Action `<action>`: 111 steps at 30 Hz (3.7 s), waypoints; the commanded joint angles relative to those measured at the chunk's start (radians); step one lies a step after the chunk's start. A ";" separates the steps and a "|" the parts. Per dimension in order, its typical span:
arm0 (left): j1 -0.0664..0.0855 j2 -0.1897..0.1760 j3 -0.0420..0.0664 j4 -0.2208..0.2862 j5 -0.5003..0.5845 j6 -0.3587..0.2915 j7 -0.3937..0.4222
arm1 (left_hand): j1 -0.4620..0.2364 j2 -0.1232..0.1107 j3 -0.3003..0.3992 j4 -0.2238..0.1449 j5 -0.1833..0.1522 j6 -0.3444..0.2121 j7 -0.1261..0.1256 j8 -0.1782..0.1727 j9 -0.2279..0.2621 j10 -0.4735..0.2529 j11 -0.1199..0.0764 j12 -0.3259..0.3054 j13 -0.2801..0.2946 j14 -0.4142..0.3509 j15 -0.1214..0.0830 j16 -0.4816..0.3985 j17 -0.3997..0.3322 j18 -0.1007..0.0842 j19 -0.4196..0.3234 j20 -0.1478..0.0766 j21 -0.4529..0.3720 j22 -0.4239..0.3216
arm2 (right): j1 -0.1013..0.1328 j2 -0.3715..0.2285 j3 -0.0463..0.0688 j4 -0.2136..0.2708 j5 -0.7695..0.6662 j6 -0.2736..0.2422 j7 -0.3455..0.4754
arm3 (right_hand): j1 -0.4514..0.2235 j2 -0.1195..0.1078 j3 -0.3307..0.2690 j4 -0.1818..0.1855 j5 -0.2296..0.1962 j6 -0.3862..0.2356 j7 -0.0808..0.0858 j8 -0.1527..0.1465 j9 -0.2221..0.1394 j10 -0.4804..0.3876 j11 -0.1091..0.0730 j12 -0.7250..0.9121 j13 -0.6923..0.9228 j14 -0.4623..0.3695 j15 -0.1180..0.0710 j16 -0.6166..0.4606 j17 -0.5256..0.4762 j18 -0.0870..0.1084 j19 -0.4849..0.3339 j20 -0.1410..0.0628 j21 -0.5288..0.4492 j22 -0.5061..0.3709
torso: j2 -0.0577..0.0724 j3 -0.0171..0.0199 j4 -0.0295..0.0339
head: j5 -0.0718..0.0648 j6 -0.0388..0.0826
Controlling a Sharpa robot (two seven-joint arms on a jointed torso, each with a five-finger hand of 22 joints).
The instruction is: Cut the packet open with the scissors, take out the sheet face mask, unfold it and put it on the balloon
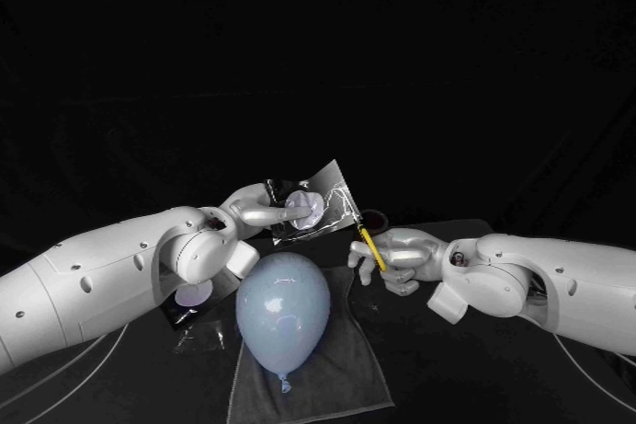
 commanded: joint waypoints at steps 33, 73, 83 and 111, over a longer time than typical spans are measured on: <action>-0.005 -0.008 -0.001 0.000 -0.047 0.010 0.029 | -0.001 0.007 0.007 -0.012 0.003 0.006 -0.003 0.004 0.044 0.008 0.001 -0.004 0.001 0.004 -0.001 -0.005 0.001 0.016 0.007 -0.002 0.006 0.001 | 0.016 -0.011 0.002 -0.028 -0.017 0.019 -0.071 | 0.035 0.115 -0.026 -0.003 -0.001 0.509 -0.179 0.711 0.478 0.465 -0.221 1.004 0.850 0.102 -0.149 0.068 0.245 -0.027 0.088 -0.132 0.111 0.243 | 0.000 -0.0007 0.0006 | 0.000 0.004; -0.007 -0.006 -0.001 0.004 -0.109 0.024 0.043 | -0.004 0.008 0.008 -0.016 0.003 0.005 -0.003 0.005 0.047 0.008 0.001 -0.004 0.001 0.004 -0.001 -0.006 0.002 0.016 0.007 -0.003 0.007 0.001 | 0.016 0.016 0.002 -0.030 0.051 -0.052 0.027 | 0.009 0.020 -0.023 -0.002 -0.003 0.108 -0.004 -0.006 -0.008 0.107 -0.058 -0.192 -0.115 0.072 -0.007 0.004 0.127 0.004 0.032 0.005 -0.014 0.183 | 0.000 -0.0001 0.0002 | -0.009 0.009; -0.008 -0.006 -0.001 0.004 -0.110 0.017 0.049 | -0.004 0.008 0.008 -0.016 0.003 0.005 -0.003 0.005 0.047 0.008 0.001 -0.004 0.001 0.004 -0.001 -0.006 0.002 0.016 0.007 -0.003 0.007 0.001 | 0.016 0.016 0.002 -0.040 0.036 -0.058 -0.007 | 0.042 0.118 -0.023 0.001 -0.001 0.274 -0.149 0.351 0.239 0.437 -0.195 0.860 0.736 0.084 -0.126 0.019 0.155 -0.019 0.076 -0.108 0.079 0.229 | 0.000 -0.0001 0.0001 | -0.011 0.003; -0.009 -0.008 -0.001 0.005 -0.194 0.002 0.075 | -0.006 0.009 0.009 -0.021 0.003 0.005 -0.003 0.005 0.049 0.008 0.001 -0.004 0.001 0.004 -0.002 -0.007 0.002 0.016 0.006 -0.003 0.007 0.001 | 0.016 0.020 0.002 -0.035 0.049 -0.064 0.033 | 0.014 0.018 -0.025 0.001 -0.002 0.068 0.019 -0.161 -0.011 0.054 -0.040 -0.254 -0.062 0.077 0.001 0.010 0.137 -0.002 0.042 0.003 0.002 0.198 | 0.000 0.0002 -0.0004 | -0.012 0.014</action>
